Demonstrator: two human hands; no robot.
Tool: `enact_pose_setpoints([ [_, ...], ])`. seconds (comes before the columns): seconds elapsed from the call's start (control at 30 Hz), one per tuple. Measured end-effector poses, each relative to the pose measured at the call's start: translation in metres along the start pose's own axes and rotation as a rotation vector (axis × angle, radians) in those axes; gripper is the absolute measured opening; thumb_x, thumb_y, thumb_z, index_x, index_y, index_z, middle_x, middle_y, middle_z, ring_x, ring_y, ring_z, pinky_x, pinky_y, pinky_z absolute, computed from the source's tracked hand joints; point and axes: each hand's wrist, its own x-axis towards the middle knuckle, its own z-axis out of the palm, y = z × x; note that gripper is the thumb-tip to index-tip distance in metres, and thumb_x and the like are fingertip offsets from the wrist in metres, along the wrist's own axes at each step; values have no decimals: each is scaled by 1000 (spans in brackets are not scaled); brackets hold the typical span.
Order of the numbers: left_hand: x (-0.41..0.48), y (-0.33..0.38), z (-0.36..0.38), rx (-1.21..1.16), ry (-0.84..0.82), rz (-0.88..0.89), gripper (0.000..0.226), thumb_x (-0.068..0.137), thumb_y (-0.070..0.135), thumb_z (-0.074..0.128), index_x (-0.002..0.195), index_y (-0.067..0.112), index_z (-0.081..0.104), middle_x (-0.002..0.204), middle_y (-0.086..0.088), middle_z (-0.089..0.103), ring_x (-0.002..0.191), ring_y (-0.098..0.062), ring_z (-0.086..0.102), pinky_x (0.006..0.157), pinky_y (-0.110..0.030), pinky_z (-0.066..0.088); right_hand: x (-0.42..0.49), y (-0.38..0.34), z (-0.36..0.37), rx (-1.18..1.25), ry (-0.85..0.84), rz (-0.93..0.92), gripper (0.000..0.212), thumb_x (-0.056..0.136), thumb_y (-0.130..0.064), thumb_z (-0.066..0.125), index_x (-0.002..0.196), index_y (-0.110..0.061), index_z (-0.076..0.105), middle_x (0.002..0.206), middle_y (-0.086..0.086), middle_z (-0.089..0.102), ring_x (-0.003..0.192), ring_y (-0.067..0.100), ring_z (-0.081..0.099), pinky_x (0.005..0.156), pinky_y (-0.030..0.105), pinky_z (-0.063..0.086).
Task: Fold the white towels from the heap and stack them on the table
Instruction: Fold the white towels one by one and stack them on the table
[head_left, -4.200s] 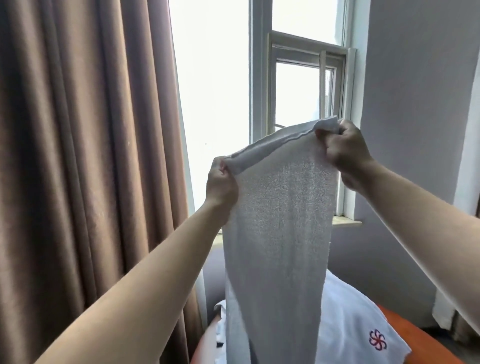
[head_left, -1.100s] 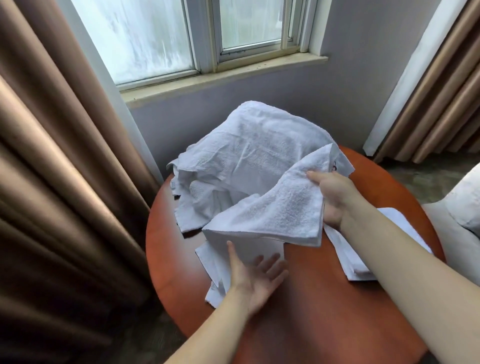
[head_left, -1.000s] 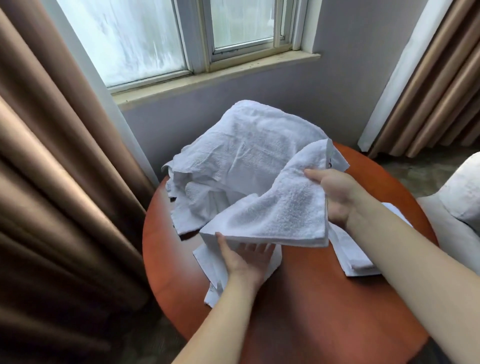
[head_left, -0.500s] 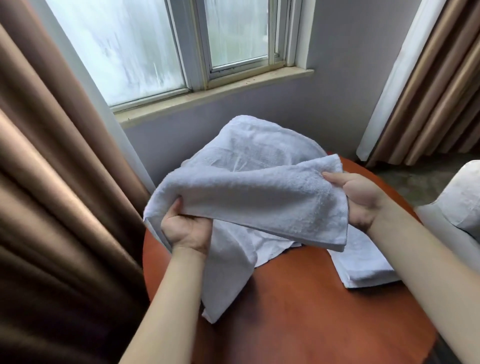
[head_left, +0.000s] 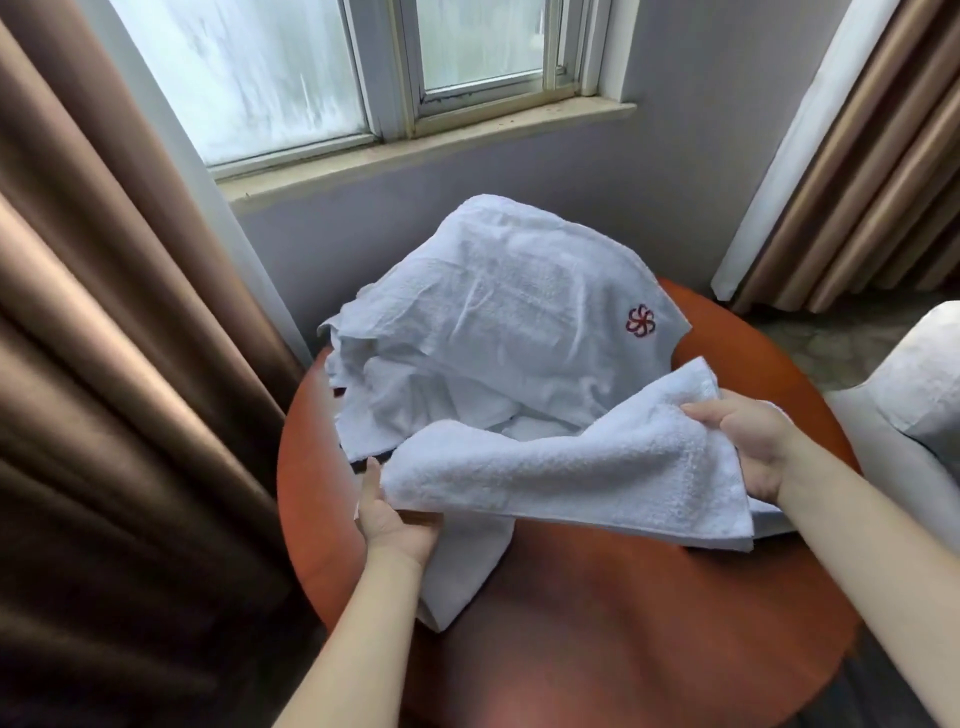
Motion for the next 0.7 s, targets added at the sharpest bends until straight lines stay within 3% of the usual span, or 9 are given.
enact_pose_setpoints([
  [0.1,6,1,-1,79,0,-44,47,74,30,62,117,13,64,101,-11,72,89,-29,69,66,-37,60,-1,4,-8,-4,25,20,24,98,1,40,102,-9,62,79,12,73,66,25,71,57,37,57],
  [0.23,-8,-4,15,172,-140,60,26,98,17,46,113,7,64,104,-14,71,91,-23,71,70,-32,59,-1,6,-13,-27,128,-27,26,94,5,44,112,-3,61,100,20,67,81,32,65,70,40,54],
  [0.37,-43,-48,24,331,-208,-1,25,91,8,55,113,2,66,110,-19,69,99,-27,69,79,-38,57,-7,1,12,-275,200,-211,19,90,4,49,101,-5,63,90,12,65,81,25,60,70,33,50],
  [0.5,-72,-100,26,484,-272,124,37,80,4,69,116,-1,64,115,-16,69,110,-30,64,97,-43,50,-18,4,66,-584,114,-398,13,84,-5,57,85,-16,64,80,2,66,78,20,60,72,32,47],
  [0.63,-76,-121,22,711,-225,287,28,90,6,63,118,7,65,116,-7,70,113,-20,63,102,-43,47,-25,16,98,-756,121,-476,11,88,-21,56,88,-14,64,85,5,68,87,26,62,78,37,49],
  [0.7,-75,-123,19,807,-229,369,31,91,-1,58,115,19,63,119,0,67,115,-4,59,106,-27,43,-28,20,104,-846,129,-456,23,85,-34,61,94,-13,62,95,7,69,97,30,61,82,37,48],
])
